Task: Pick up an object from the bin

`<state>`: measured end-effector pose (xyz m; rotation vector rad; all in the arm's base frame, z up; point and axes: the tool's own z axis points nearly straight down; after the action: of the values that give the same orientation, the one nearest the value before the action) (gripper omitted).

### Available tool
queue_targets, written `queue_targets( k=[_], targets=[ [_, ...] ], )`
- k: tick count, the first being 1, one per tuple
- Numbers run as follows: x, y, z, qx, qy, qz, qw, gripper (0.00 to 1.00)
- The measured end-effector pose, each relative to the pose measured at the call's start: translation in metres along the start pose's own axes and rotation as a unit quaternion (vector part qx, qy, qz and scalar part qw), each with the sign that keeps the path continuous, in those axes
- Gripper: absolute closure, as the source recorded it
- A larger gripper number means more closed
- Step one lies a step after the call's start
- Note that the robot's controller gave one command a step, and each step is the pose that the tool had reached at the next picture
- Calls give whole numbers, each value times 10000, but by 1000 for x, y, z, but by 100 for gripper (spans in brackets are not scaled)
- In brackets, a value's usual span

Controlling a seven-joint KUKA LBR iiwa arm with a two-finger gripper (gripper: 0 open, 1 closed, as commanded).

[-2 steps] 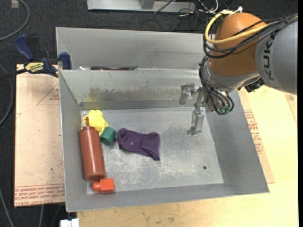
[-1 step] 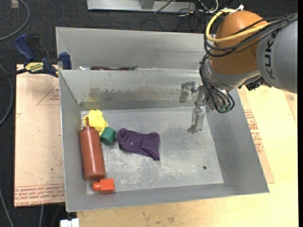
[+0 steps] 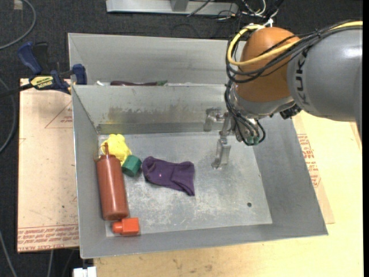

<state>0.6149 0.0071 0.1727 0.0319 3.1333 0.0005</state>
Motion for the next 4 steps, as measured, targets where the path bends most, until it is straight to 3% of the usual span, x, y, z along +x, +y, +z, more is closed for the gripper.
queue_targets(
  k=[1, 2, 3, 4],
  targets=[
    [-21, 23, 46, -9, 17, -511, 9987, 0],
    [-2, 35, 77, -7, 4, -687, 9976, 0],
    [24, 47, 96, -13, 18, -282, 9996, 0],
    [31, 69, 101, -15, -7, -115, 9999, 100]
  ],
)
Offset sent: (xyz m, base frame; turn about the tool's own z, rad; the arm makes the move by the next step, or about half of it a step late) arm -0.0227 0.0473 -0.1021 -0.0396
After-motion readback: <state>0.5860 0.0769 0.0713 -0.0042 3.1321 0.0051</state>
